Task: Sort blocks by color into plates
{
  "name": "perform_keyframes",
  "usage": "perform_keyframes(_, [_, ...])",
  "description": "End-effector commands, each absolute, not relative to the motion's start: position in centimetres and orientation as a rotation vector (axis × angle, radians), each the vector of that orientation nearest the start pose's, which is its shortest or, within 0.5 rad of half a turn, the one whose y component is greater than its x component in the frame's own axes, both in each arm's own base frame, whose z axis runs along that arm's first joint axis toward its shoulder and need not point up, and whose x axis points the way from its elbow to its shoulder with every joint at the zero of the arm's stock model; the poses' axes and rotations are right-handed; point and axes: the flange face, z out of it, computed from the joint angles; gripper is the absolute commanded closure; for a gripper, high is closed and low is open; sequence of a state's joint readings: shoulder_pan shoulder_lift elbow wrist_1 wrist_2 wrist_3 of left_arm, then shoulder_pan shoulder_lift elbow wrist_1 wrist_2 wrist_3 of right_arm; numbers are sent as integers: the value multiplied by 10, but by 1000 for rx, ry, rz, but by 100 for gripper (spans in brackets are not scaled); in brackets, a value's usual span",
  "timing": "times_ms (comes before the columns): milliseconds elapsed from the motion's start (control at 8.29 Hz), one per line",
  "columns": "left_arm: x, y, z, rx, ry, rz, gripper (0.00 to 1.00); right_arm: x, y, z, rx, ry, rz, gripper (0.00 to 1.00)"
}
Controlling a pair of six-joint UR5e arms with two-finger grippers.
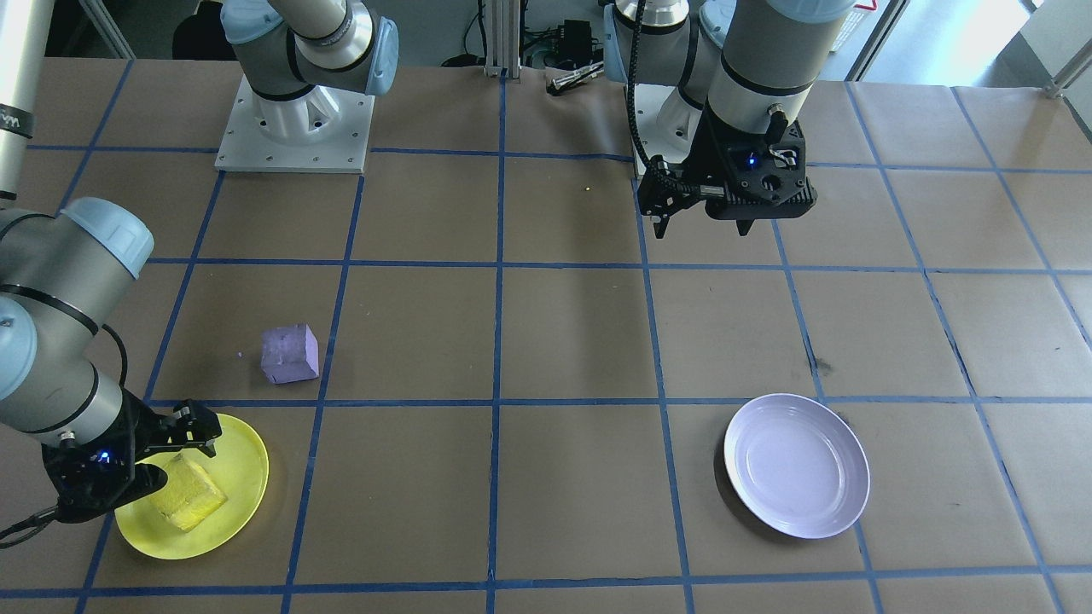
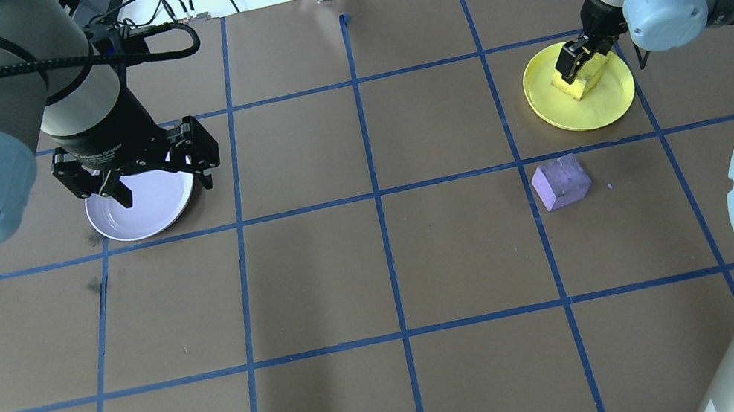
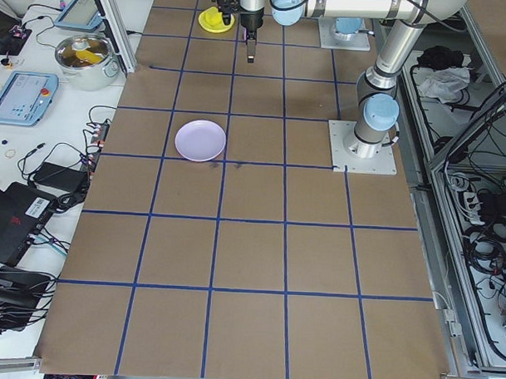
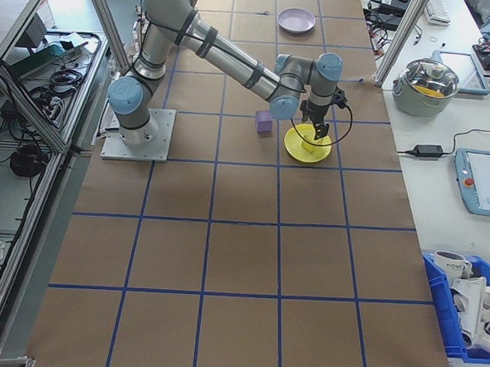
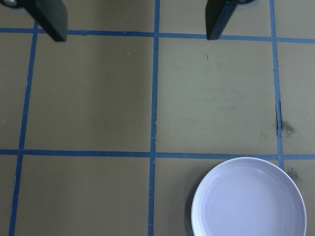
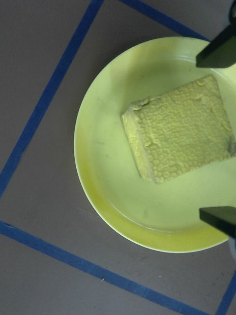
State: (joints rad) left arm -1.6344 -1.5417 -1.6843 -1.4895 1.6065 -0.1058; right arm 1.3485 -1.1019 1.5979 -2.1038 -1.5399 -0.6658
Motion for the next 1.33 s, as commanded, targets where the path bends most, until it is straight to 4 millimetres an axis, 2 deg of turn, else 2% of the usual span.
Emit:
perform_keyframes(0, [-160,-468,454,-64,3105,0,0,20,-595,264,-411,3041,131,0])
perform_keyframes(121, [-159,-469,454,-66,3102,2,0,29,-563,256,-330,3033,174,0])
perform_keyframes(241, [-160,-469,454,-67,3105,0,0,37,-539,246,-292,3004,183,0])
perform_keyframes(362, [-160,-468,454,-62,3104,0,0,47,-525,237,-231,2994,185,0])
perform_keyframes(603, [-160,-468,454,-64,3102,2,0,75,-517,211,-272,3023,134,0])
perform_keyframes(724, [-160,-468,454,-64,3105,0,0,76,-512,195,-284,3034,120,0])
perform_keyframes(845, [-160,-468,455,-64,3104,-2,0,71,-504,179,-315,3105,87,25])
perform_keyframes(966, [-160,-468,455,-64,3106,-2,0,70,-501,177,-327,3121,32,57])
perform_keyframes(1086, [-160,-468,455,-64,3104,-2,0,69,-504,183,-328,3132,1,78])
perform_keyframes(1207, [-160,-468,454,-64,3105,0,0,69,-511,192,-316,3133,-19,80])
